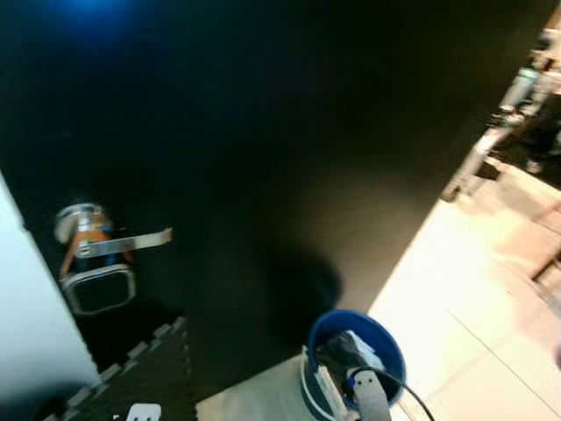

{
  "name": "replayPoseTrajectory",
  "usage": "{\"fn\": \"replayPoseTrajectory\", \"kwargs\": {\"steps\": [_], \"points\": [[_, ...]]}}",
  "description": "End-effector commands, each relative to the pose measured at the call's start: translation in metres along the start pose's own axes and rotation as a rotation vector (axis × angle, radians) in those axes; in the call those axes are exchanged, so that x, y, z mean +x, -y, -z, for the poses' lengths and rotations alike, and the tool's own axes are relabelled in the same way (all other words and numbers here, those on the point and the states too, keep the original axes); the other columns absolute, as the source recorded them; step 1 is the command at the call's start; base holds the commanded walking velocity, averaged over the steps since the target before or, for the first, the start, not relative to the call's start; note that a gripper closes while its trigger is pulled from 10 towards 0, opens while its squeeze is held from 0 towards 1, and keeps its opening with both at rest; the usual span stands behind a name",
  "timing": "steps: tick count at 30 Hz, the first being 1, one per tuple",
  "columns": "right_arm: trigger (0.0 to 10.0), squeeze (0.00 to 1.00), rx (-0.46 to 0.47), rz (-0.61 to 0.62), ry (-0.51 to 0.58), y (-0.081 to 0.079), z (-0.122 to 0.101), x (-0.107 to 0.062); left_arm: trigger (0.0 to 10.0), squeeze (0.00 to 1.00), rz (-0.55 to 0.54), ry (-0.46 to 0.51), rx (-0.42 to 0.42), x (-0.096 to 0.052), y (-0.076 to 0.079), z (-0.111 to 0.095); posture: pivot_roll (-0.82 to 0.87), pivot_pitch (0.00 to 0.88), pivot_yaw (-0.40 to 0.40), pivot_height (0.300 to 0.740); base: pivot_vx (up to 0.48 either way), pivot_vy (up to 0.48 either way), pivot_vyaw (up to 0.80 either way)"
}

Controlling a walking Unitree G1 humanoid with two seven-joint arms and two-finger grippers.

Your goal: Clean up the room

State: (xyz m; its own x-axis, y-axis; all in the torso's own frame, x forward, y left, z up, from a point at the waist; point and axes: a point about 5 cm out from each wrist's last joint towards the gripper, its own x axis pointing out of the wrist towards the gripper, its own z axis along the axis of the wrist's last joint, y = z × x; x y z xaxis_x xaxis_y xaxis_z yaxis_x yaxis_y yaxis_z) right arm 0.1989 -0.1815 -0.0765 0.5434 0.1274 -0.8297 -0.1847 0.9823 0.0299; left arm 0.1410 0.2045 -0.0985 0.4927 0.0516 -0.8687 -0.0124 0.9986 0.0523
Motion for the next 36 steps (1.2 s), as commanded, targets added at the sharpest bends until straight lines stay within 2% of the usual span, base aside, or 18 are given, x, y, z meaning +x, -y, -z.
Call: {"fn": "replayPoseTrajectory", "kwargs": {"steps": [1, 7, 9, 15, 21, 29, 36], "points": [[10.0, 0.00, -0.009, 0.006, 0.024, 0.002, -0.006, 0.000, 10.0, 0.00, 0.023, -0.026, -0.001, -0.001, 0.006, 0.008, 0.10, 0.000, -0.115, 0.740, 0.000, 0.000, -0.75], [10.0, 0.00, -0.033, -0.024, 0.074, -0.006, -0.020, 0.003, 10.0, 0.00, 0.029, -0.024, -0.009, -0.001, 0.007, 0.008, 0.09, 0.000, -0.115, 0.740, 0.000, 0.000, -0.48], [10.0, 0.00, -0.053, -0.060, 0.099, -0.014, -0.028, 0.004, 10.0, 0.00, 0.024, -0.015, -0.016, 0.000, 0.006, 0.006, 0.10, 0.000, -0.115, 0.740, 0.000, -0.469, 0.00], [10.0, 0.00, -0.077, -0.087, 0.101, -0.020, -0.030, 0.005, 10.0, 0.00, 0.005, -0.005, -0.030, 0.000, 0.002, 0.002, 0.10, 0.000, -0.119, 0.740, 0.000, -0.462, 0.00], [10.0, 0.00, -0.133, -0.125, 0.100, -0.027, -0.030, 0.006, 10.0, 0.00, -0.029, -0.004, -0.022, 0.000, -0.002, 0.002, 0.11, 0.000, -0.120, 0.740, 0.000, 0.000, 0.00], [10.0, 0.00, -0.203, -0.191, 0.159, -0.045, -0.050, 0.008, 10.0, 0.00, -0.020, 0.004, -0.050, -0.001, -0.002, 0.003, 0.12, 0.000, -0.119, 0.740, 0.000, 0.000, 0.00], [10.0, 0.00, -0.232, -0.200, 0.185, -0.051, -0.059, 0.008, 10.0, 0.00, -0.022, 0.014, -0.056, -0.001, -0.002, 0.001, 0.12, 0.000, -0.119, 0.740, 0.000, 0.000, 0.00]]}}
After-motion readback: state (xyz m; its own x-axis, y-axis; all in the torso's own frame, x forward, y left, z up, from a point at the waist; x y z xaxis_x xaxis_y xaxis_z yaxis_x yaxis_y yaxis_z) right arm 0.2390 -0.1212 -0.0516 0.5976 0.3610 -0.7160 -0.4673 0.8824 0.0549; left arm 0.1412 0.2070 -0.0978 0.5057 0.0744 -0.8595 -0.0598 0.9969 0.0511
